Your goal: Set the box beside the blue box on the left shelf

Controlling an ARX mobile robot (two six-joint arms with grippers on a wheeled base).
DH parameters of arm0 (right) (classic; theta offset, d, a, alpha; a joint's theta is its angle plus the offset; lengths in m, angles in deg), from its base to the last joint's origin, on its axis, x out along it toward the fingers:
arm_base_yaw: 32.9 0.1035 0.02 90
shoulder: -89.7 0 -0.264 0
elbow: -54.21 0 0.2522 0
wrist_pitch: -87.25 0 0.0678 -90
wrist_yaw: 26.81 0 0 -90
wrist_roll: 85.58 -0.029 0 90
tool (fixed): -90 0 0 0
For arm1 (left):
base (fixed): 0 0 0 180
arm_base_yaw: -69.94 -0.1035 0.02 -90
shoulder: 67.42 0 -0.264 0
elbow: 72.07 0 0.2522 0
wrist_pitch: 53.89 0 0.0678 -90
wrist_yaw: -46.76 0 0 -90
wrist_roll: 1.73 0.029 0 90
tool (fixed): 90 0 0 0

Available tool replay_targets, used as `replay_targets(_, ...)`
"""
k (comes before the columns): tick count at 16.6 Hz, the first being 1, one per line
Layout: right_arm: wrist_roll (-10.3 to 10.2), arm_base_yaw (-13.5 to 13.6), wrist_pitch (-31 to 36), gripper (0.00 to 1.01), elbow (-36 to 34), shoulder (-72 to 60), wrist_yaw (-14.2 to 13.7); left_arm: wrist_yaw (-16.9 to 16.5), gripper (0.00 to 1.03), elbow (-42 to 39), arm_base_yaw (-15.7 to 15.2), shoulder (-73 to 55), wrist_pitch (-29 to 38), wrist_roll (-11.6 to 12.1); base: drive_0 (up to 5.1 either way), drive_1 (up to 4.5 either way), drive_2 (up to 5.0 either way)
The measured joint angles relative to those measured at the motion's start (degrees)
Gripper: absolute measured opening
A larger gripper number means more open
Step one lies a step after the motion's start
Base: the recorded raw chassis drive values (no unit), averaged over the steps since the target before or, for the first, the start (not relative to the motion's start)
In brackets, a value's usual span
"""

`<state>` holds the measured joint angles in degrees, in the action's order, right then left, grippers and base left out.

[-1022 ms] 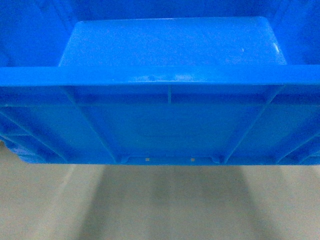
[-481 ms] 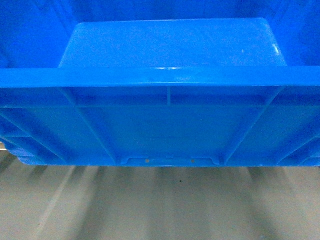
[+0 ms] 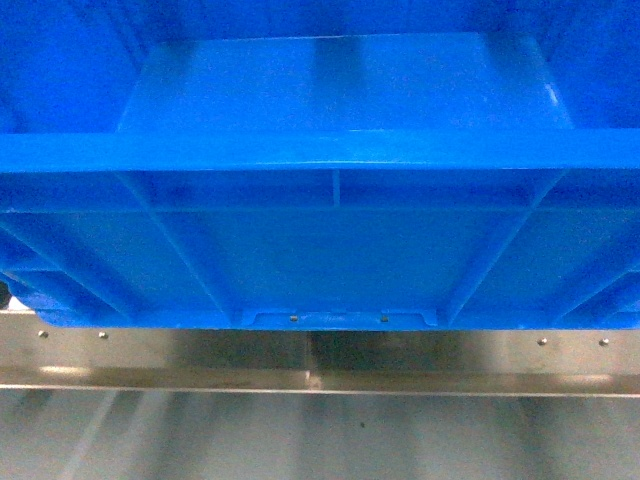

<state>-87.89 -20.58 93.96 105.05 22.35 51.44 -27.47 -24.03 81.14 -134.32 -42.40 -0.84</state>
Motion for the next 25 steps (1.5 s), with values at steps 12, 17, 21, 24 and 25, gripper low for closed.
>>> replay_targets(12, 0.0, 0.0, -0.3, 0.20, 0.0, -0.1, 0.0, -0.1, 0.16, 0.0, 0.0, -0.2, 0.0, 0.0, 0.0, 2.40, -2.3)
replay_targets(17, 0.0, 0.0, -0.1, 0.20, 0.0, -0.1, 0.0, -0.1, 0.16, 0.0, 0.0, -0.2, 0.0, 0.0, 0.0, 0.00, 0.0)
replay_targets(21, 0.0, 0.0, -0.1, 0.20, 0.0, -0.1, 0.0, -0.1, 0.16, 0.0, 0.0, -0.2, 0.0, 0.0, 0.0, 0.00, 0.0)
replay_targets(24, 0.0, 0.0, -0.1, 0.20, 0.0, -0.1, 0.0, -0.1, 0.16, 0.0, 0.0, -0.2, 0.0, 0.0, 0.0, 0.00, 0.0)
replay_targets(25, 0.0, 0.0, -0.1, 0.20, 0.0, -0.1, 0.0, -0.1, 0.16, 0.0, 0.0, -0.2, 0.0, 0.0, 0.0, 0.00, 0.0)
